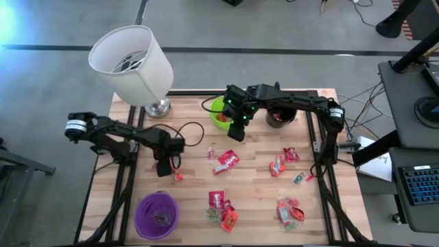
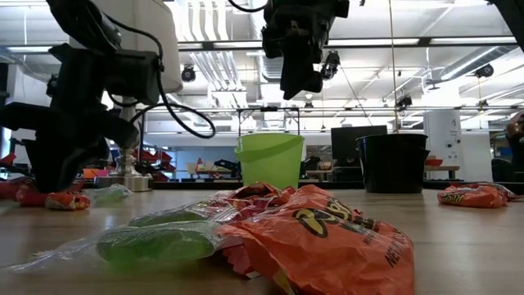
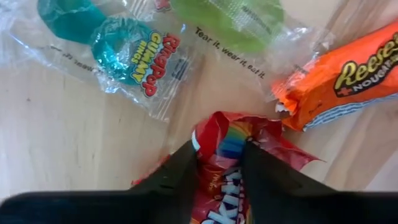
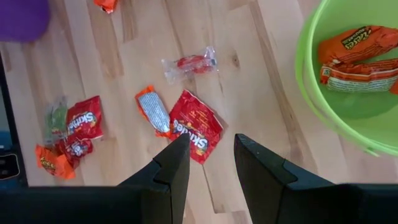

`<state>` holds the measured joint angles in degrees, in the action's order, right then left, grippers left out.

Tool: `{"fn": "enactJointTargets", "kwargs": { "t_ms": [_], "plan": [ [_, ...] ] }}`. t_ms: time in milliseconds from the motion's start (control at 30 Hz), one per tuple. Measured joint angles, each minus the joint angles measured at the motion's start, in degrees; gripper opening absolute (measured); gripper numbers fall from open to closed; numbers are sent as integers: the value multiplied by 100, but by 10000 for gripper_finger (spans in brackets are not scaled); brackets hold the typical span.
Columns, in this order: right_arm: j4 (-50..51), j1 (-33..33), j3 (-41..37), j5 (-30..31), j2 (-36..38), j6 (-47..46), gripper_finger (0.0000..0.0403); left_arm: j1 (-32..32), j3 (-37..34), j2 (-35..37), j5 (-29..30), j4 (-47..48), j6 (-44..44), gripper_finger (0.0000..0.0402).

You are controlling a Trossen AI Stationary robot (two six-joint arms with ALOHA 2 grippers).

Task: Sort candy
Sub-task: Put the red candy into the black bucket

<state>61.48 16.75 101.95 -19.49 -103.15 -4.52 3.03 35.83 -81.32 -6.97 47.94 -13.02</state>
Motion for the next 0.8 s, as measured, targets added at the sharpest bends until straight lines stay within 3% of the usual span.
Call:
{"fn": "enactJointTargets", "kwargs": {
  "t_ms": [200,533,800],
  "plan": [
    [2,0,0,0,0,-80,118,-2,-9,214,-4,12,4,9],
    [1,0,0,0,2,-213,118,-2,13,505,-2,135,-14,1],
    [-6,0,0,2,7,-255,118,-2,400,869,-2,795,-126,0]
  ]
}}
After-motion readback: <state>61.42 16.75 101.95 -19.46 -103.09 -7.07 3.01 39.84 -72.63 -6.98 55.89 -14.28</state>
